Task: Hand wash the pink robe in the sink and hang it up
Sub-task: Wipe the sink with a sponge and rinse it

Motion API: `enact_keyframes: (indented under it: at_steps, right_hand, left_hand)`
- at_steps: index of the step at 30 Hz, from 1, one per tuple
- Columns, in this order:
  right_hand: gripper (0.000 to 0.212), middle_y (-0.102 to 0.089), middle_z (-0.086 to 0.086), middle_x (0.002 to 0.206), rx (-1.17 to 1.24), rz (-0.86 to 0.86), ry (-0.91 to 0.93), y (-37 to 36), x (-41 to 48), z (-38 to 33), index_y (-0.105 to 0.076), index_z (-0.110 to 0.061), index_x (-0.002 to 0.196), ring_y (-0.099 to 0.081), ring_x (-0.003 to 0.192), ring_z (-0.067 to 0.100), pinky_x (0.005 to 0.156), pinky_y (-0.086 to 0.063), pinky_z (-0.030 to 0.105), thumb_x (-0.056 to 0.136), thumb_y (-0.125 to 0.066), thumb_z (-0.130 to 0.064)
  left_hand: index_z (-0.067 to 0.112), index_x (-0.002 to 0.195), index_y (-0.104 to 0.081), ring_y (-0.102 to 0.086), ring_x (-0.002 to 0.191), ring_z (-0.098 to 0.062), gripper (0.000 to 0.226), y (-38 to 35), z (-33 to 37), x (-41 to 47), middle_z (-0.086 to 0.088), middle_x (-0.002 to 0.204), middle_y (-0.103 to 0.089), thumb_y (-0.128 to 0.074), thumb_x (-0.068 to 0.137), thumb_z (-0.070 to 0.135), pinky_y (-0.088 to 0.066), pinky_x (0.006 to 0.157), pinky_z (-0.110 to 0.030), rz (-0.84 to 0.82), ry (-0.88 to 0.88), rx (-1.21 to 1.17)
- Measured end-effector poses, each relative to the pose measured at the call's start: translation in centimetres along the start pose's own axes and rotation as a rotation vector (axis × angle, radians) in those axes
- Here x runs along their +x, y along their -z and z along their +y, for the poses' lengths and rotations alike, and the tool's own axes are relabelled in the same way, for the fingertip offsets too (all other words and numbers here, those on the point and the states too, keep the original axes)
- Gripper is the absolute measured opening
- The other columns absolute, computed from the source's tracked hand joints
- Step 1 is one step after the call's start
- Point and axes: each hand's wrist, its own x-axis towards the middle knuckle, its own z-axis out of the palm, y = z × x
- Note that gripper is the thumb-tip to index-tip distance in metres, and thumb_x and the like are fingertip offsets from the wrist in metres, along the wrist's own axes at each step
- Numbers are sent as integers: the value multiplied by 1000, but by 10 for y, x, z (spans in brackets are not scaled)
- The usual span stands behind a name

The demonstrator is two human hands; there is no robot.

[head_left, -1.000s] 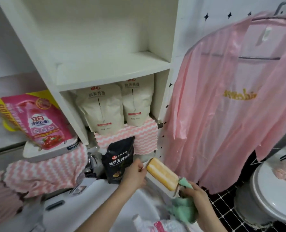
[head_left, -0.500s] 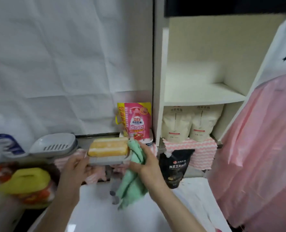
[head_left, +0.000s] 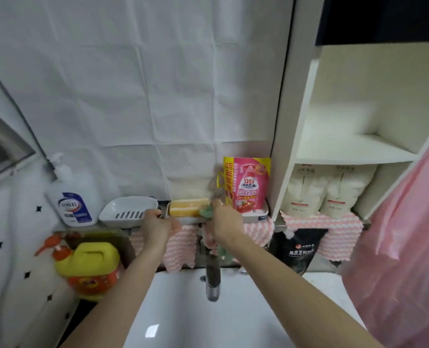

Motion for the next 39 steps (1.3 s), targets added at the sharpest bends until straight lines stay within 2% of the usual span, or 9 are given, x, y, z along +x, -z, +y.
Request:
enact_keyframes:
  at_steps: [4, 8, 11, 17, 19, 23, 29, 32, 39]
  right_hand:
    - [45, -69, 3, 106, 424, 108, -8, 47, -64, 25, -57, -21, 122, -62, 99, 23, 81, -49, 33, 79, -66, -11]
    - [35, -67, -15, 75, 692, 252, -175, 93, -174, 107, -67, -34, 85, -58, 69, 2, 64, -44, 17, 68, -65, -3]
    - [57, -67, -20, 74, 561, 226, -486, 75, -262, 187, -65, -48, 85, -60, 72, 13, 62, -42, 17, 72, -63, 8]
    - [97, -48, -13, 101, 189, -69, -649, 5, -377, 256, -8, -85, 107, -57, 80, 3, 60, -42, 15, 65, -61, -16]
    - [100, -40, -13, 105, 100, -123, -678, -25, -382, 254, 10, -80, 119, -56, 82, 6, 62, -42, 15, 70, -66, -36]
    - [92, -32, -12, 86, 159, -51, -674, -83, -381, 273, -51, -41, 121, -42, 51, 5, 37, -31, 14, 37, -87, -47]
    - [30, -42, -10, 82, 175, 313, -680, -44, -362, 280, -65, -32, 75, -47, 54, 2, 44, -34, 21, 66, -80, -8]
    - [42, -43, -6, 71, 402, 494, -618, 3, -337, 274, -43, -29, 51, -38, 53, 6, 51, -29, 25, 78, -68, -7]
    - [13, -62, 2, 58, 987, 659, -454, 134, -254, 222, -60, -2, 70, -57, 51, 13, 48, -46, 20, 79, -69, -5]
  left_hand:
    - [14, 100, -51, -63, 78, -26, 15, -8, -9, -49, -5, 90, -64, -57, 89, 6, -52, 68, -39, 30, -329, 83]
    - [30, 90, -52, -57, 63, -3, 14, -39, -59, -171, 15, 81, -66, -52, 90, 16, -46, 62, -21, -619, -450, 157]
    - [44, 118, -32, -50, 101, 7, 41, -71, -107, -243, 22, 113, -52, -43, 79, 38, -41, 87, -12, -1063, -608, 499]
    - [23, 142, -23, -29, 120, -12, 82, -164, -134, -249, 13, 120, -27, -70, 76, 11, -24, 99, -17, -1023, -516, 417]
    - [34, 124, -41, -37, 112, -14, 67, -183, -132, -241, 9, 113, -38, -76, 72, 10, -31, 88, -16, -1015, -401, 354]
    - [26, 85, -45, -53, 80, -16, 42, -198, -129, -238, 1, 86, -55, -81, 68, 14, -45, 68, -20, -1055, -155, 193]
    - [31, 86, -46, -57, 72, -10, 39, -212, -90, -260, 4, 88, -60, -77, 75, 12, -48, 68, -22, -1054, -250, 57]
    - [33, 116, -41, -57, 93, -9, 66, -207, -62, -247, 1, 110, -55, -82, 68, 13, -49, 74, -15, -1077, -181, -127]
    - [37, 103, -47, -58, 93, 6, 58, -170, 8, -233, 29, 96, -59, -87, 63, 26, -39, 70, -2, -1164, -550, 149]
